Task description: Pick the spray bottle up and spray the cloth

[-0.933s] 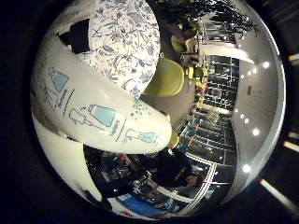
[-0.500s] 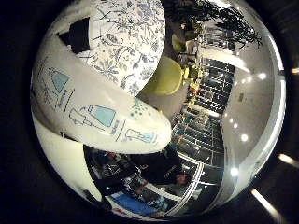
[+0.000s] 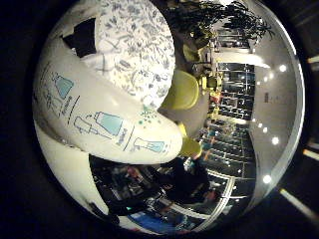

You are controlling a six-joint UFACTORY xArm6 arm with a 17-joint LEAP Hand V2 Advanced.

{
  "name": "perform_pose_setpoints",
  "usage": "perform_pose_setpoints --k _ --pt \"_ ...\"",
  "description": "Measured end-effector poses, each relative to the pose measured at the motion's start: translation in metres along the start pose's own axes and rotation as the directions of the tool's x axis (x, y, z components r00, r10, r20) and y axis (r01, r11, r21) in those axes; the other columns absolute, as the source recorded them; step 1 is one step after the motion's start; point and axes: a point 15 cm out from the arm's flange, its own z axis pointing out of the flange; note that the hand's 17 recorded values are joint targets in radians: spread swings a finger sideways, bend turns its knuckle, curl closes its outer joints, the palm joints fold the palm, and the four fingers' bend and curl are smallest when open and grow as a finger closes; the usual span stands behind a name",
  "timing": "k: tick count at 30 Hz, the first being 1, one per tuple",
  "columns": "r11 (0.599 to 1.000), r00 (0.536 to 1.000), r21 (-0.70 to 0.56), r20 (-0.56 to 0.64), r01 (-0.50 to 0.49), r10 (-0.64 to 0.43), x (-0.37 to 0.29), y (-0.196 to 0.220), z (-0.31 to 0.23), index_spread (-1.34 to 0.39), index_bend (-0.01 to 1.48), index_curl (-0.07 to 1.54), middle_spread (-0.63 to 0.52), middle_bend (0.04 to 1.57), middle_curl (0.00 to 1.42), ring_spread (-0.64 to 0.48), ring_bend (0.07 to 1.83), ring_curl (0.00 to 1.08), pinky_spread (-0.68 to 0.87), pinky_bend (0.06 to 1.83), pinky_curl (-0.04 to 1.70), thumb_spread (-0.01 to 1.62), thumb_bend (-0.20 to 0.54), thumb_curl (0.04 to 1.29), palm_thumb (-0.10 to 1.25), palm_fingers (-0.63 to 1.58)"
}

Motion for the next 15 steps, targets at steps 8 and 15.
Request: perform_pose_setpoints --k 8,15 --pt "0.978 0.951 0.193 0.308 -0.078 0.016 -0.062 -0.05 -0.054 -0.18 1.2 0.63 -0.08 1.35 0.58 -0.16 1.44 0.6 -0.23 1.02 1.21 1.1 -0.014 0.48 1.01 1.21" --pt "0.911 0.81 0.328 0.587 -0.249 0.01 -0.098 -0.098 -0.099 -0.18 1.2 0.63 -0.08 1.35 0.58 -0.17 1.44 0.6 -0.23 1.03 1.21 1.1 -0.014 0.5 1.02 1.21"
